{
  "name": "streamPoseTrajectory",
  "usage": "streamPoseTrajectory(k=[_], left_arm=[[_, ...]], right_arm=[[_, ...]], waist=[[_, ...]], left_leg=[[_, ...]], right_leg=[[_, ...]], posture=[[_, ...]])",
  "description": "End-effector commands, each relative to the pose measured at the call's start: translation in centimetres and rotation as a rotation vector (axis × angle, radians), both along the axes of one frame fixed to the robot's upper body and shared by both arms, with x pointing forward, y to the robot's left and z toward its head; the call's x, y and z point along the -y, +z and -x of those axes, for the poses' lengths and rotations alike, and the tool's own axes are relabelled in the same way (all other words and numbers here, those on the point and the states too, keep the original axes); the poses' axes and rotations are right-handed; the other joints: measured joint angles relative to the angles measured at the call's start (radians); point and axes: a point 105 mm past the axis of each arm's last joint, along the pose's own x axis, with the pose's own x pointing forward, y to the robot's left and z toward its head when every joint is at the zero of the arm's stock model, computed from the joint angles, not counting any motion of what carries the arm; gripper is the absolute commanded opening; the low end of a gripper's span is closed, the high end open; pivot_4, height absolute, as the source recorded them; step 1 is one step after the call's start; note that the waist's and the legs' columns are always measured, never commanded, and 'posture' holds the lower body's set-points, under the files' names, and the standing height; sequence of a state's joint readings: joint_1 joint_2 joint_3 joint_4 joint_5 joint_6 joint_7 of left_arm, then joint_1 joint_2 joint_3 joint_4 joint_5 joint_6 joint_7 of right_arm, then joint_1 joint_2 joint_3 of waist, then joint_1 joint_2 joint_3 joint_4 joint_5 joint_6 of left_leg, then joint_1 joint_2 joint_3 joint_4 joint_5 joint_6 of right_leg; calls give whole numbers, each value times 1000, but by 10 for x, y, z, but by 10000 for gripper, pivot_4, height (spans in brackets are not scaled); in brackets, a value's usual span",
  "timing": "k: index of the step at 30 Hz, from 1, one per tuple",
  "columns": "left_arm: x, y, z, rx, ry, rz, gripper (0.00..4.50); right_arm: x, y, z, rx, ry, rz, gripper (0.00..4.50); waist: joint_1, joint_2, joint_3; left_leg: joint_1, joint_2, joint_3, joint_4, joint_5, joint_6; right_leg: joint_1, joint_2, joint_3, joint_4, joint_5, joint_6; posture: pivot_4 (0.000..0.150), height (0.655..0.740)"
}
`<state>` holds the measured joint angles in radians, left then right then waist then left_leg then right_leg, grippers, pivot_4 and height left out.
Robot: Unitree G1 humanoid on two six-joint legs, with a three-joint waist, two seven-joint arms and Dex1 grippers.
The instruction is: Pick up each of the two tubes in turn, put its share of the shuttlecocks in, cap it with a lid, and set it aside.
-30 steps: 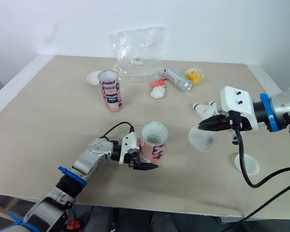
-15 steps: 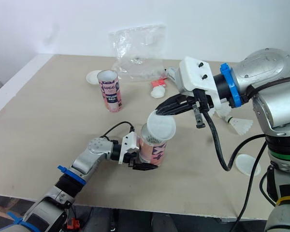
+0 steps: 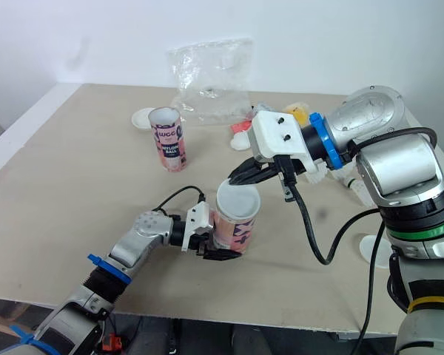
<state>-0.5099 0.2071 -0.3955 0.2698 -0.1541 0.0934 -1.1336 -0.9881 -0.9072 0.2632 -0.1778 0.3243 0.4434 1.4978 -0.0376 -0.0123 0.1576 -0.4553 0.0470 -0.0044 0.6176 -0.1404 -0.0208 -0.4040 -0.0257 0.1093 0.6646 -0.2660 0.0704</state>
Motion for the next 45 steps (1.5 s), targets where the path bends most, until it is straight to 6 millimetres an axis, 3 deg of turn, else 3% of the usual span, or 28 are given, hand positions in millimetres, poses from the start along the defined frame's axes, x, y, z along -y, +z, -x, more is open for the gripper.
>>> streamPoseTrajectory(k=[1, 12, 13, 16, 19, 21, 30, 34, 40, 41, 42, 45], left_arm=[[-8, -25, 2, -77, 33, -83, 32759], [-7, -26, 1, -90, 46, -78, 32759], [-7, -25, 1, -92, 47, -76, 32759], [-7, -25, 1, -95, 50, -74, 32759], [-7, -25, 1, -99, 54, -74, 32759], [-7, -25, 0, -100, 56, -74, 32759], [-7, -26, 1, -98, 57, -75, 32759], [-7, -26, 0, -96, 55, -79, 32759], [-7, -26, 1, -97, 49, -82, 32759], [-7, -26, 1, -97, 49, -80, 32759], [-7, -25, 1, -97, 49, -79, 32759], [-7, -24, 1, -96, 50, -78, 32759]], right_arm=[[0, 2, 2, 12, 20, 3, 516], [8, -6, 1, -6, 13, 63, 516], [9, -7, 2, -25, 12, 67, 5349], [9, -7, 3, -22, 13, 65, 11119], [8, -4, 3, -19, 9, 38, 26406], [7, 0, 2, -22, 2, 3, 32168], [12, 40, -1, -138, -122, -324, 32168], [12, 42, 13, -266, -106, -426, 32168], [9, 16, 17, -344, -150, -424, 13841], [9, 11, 16, -356, -164, -420, 7416], [9, 6, 16, -364, -175, -411, 3701], [10, -10, 16, -375, -202, -357, 1744]], waist=[[0, 0, 0], [0, 0, 0], [1, 0, 0], [1, 0, 0], [1, 0, 0], [1, 0, 0], [1, 0, 0], [1, 0, 0], [1, 0, 0], [1, 0, 0], [1, 0, 0], [1, 0, 0]], left_leg=[[0, 0, 0, 0, 0, 0], [0, 0, 0, 0, 0, 0], [0, 0, 0, 0, 0, 0], [0, 0, 0, 0, 0, 0], [0, 0, 0, 0, 0, 0], [1, 0, 0, 0, 0, 0], [0, 0, 0, 0, 0, 0], [0, 0, 0, 0, 0, 0], [0, 0, 0, 0, 0, 0], [1, 0, 0, 0, 0, 0], [1, 0, -1, 0, 0, 0], [0, 0, 0, 0, 0, 0]], right_leg=[[0, 0, 0, 0, 0, 0], [0, 0, 0, 0, 0, 0], [0, 0, 0, 0, 0, 0], [0, 0, 0, 0, 0, 0], [0, 0, 0, 0, 0, 0], [0, 0, 0, 0, 0, 0], [1, 0, 0, 0, 1, -1], [1, 0, 0, 0, 1, -1], [1, 0, 0, 0, 1, 0], [1, 0, 0, 0, 1, 0], [1, 1, 0, 0, 1, 0], [1, 0, 0, 0, 1, 0]], posture=[[1500, 7400], [1500, 7400], [1500, 7400], [1500, 7400], [1500, 7400], [1500, 7400], [1500, 7400], [1500, 7400], [1500, 7400], [1500, 7400], [1500, 7400], [1500, 7400]])
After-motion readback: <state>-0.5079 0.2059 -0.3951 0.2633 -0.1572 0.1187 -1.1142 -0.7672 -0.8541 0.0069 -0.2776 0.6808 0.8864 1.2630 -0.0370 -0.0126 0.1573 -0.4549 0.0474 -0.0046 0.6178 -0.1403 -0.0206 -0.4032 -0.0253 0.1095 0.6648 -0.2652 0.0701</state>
